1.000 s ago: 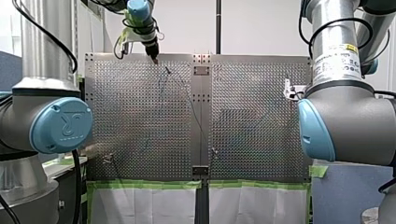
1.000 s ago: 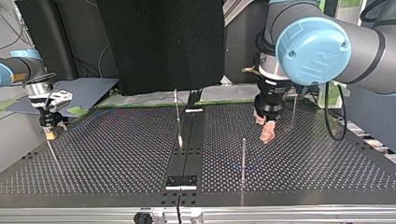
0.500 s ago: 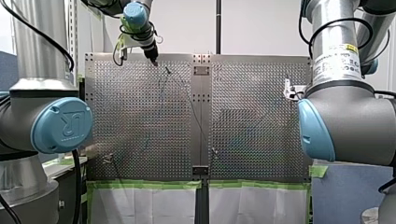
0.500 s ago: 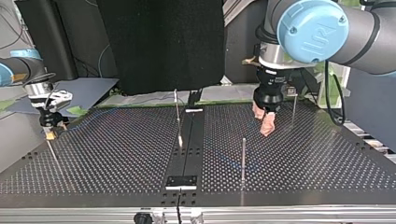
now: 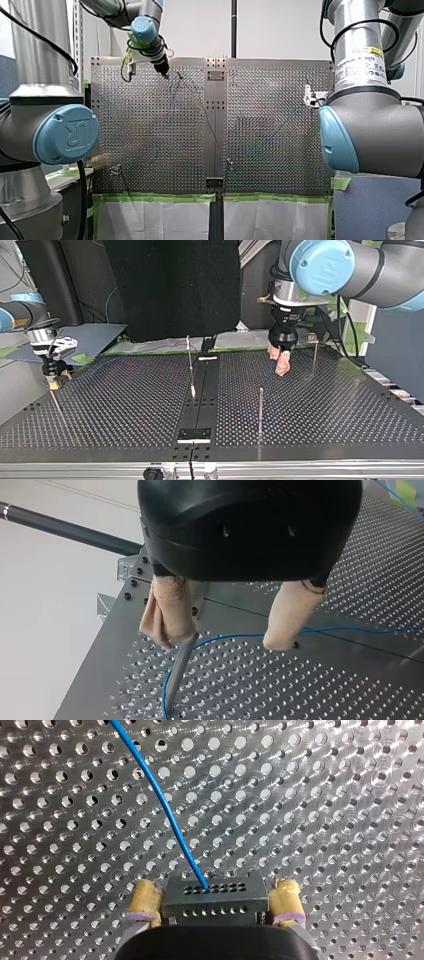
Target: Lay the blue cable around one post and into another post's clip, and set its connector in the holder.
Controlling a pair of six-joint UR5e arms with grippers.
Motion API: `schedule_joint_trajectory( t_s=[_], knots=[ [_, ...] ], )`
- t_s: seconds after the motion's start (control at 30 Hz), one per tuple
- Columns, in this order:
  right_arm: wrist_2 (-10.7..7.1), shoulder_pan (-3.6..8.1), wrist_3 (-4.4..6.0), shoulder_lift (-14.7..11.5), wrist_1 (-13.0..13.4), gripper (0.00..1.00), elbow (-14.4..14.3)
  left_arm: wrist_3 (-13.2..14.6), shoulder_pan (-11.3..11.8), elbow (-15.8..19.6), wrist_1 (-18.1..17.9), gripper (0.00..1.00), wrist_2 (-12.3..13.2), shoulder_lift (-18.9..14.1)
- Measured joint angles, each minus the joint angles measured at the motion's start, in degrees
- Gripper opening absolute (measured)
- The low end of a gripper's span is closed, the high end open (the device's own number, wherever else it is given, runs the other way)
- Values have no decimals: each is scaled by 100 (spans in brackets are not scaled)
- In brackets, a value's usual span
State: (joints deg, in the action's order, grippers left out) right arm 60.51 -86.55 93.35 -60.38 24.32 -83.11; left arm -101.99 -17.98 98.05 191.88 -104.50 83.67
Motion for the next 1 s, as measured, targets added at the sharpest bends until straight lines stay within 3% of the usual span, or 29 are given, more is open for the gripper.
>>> schedule_joint_trajectory(
  t_s=[0.43, 0.73, 1.0],
  knots=[
    [0, 0, 0, 0, 0, 100, 0, -57, -49, 625, -623, 100, 267, -416],
    [0, 0, 0, 0, 0, 100, 0, -51, -203, 1044, -1043, 100, 498, -363],
    [0, 0, 0, 0, 0, 100, 0, -82, -508, 1422, -1422, 100, 473, -234]
  ],
)
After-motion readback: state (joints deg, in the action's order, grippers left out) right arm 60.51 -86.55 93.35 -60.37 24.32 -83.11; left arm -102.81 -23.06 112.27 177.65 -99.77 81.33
